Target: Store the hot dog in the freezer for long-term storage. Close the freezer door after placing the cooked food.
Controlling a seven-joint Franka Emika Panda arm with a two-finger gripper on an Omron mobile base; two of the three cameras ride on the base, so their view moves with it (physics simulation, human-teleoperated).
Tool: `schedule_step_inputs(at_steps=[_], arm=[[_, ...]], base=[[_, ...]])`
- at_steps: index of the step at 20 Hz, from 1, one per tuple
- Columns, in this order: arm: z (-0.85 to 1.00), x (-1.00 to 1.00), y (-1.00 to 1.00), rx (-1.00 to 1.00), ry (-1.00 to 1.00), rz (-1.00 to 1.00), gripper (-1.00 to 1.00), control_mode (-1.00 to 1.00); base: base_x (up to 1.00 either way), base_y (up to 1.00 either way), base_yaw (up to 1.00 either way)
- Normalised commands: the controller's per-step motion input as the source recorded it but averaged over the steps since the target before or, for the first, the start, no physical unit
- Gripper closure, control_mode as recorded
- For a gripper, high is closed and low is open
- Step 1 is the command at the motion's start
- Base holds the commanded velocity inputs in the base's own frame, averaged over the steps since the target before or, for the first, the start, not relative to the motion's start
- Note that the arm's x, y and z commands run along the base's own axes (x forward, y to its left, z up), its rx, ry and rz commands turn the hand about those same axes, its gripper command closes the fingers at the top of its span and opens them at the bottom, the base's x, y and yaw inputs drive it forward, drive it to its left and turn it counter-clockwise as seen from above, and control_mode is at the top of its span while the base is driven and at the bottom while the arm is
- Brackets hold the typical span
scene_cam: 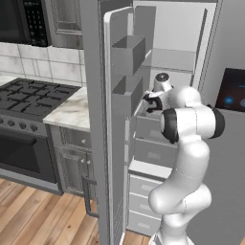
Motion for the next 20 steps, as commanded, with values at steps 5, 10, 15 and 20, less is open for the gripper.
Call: schedule_step_inputs(at_steps=[5,10,15,20], arm=[[0.25,-0.42,0.10,-0.01,-0.07,0.00,-1.00,-1.00],[0.30,-0.46,0.08,0.00,-0.10,0.01,-1.00,-1.00],[0.23,-0.72,0.19,0.00,-0.08,0.02,-1.00,-1.00],[0.16,-0.81,0.27,0.00,-0.02,0.01,-1.00,-1.00]], base=[[0.00,0.00,0.00],[0.00,0.00,0.00],[0.00,0.00,0.00],[0.00,0.00,0.00]])
